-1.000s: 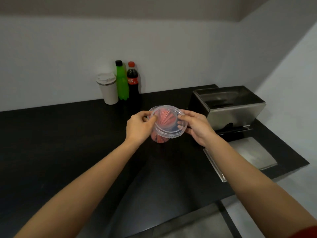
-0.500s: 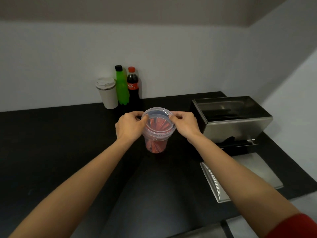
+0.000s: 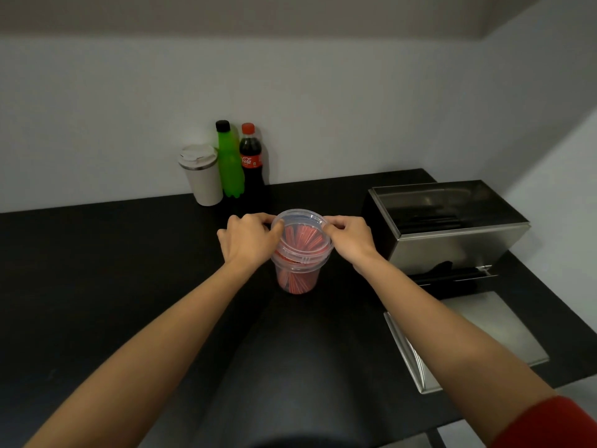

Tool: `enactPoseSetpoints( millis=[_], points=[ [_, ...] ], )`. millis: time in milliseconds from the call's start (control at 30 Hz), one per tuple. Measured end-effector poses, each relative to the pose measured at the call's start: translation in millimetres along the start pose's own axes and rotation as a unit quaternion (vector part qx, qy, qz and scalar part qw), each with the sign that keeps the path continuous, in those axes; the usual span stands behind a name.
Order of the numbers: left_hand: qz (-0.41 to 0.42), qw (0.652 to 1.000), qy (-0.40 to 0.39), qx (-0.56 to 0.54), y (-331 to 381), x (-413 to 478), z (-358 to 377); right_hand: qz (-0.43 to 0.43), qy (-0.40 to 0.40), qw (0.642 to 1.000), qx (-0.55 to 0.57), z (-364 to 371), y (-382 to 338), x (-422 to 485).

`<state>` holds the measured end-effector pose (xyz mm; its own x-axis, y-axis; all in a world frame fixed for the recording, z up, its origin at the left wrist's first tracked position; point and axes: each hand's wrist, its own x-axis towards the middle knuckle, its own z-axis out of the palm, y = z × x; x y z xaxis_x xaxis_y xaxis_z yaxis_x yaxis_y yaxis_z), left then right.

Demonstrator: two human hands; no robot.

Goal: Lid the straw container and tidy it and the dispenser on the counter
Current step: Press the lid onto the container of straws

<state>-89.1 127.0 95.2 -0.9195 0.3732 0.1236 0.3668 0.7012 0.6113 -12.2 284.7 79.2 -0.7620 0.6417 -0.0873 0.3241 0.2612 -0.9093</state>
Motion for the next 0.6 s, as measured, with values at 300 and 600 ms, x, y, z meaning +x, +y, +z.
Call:
enactPoseSetpoints(
  millis=[300,600],
  points=[
    [-0.006,0.999,-0.030,0.023,-1,11,-2,0.000,0.003,1.000,-0.025,4,1,0],
    [-0.008,1.000,-0.013,-0.007,-9,7,6,-0.039,0.021,0.998,-0.055,9,5,-1]
  ],
)
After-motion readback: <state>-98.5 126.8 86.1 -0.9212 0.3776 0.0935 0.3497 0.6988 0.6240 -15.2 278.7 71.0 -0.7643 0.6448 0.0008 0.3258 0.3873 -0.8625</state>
